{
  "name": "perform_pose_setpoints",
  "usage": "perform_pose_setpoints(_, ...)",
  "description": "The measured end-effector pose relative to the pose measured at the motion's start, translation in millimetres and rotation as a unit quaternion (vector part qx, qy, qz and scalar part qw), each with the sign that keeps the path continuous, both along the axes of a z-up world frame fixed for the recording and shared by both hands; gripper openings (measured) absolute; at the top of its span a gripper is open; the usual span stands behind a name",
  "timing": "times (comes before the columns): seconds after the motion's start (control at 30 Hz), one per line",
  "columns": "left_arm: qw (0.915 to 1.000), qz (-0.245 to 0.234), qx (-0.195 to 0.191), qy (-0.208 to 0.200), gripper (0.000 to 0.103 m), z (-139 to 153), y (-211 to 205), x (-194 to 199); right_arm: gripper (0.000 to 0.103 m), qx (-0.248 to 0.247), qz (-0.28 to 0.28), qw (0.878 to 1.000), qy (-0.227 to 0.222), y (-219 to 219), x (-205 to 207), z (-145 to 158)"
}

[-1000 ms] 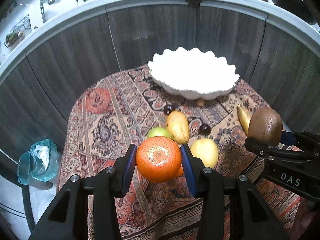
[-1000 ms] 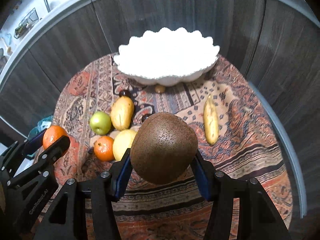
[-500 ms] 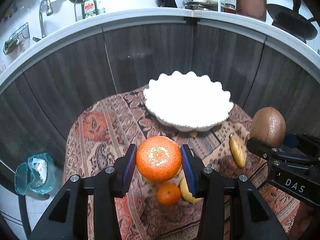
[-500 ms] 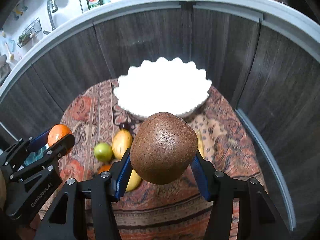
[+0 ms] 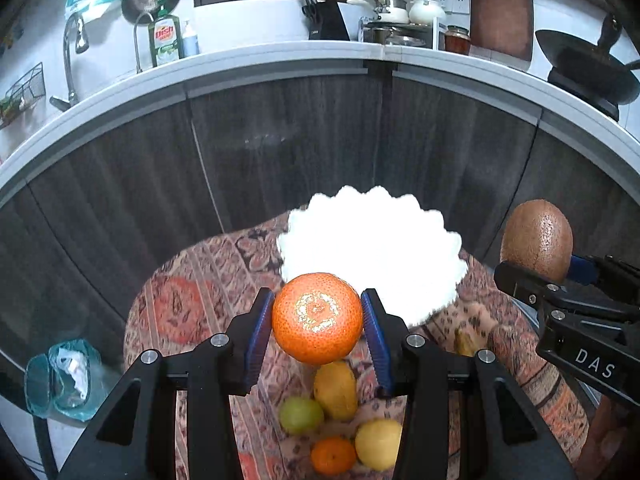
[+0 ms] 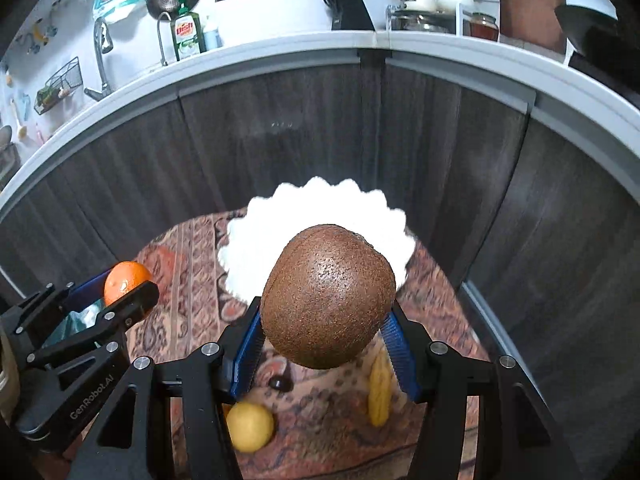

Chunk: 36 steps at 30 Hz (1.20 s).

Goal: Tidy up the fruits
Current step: 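Carry the orange and kiwi over the white bowl with both tools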

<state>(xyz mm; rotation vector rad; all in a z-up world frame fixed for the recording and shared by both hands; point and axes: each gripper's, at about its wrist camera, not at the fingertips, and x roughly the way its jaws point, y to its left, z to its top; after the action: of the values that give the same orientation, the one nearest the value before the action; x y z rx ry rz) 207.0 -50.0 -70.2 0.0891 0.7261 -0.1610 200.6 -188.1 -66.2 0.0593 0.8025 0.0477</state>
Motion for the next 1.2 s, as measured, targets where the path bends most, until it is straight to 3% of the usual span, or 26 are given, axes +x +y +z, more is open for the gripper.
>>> perform_pose_setpoints(0.27, 0.9999, -0.011, -0.010, -0.008, 0.044, 8, -1, 42, 0.057, -0.012, -0.003, 1.000, -0.010, -6, 37, 5)
perform_pose_setpoints(0.5, 0.9997, -0.020, -0.013, 0.001, 0.044, -8, -7, 74, 0.057, -0.024, -0.003, 1.000, -0.005, -11, 65, -4)
perform_pose_setpoints(0.77, 0.9987, -0.012, -0.030, 0.040, 0.044, -42, -9, 105, 0.057, -0.033, -0.004, 0.999, 0.021, -12, 94, -39)
perform_pose_setpoints(1.2, 0.9976, -0.009, -0.017, 0.067, 0.044, -96, -19, 136, 0.057, -0.040, -0.006, 0.997, 0.071, -20, 124, -99)
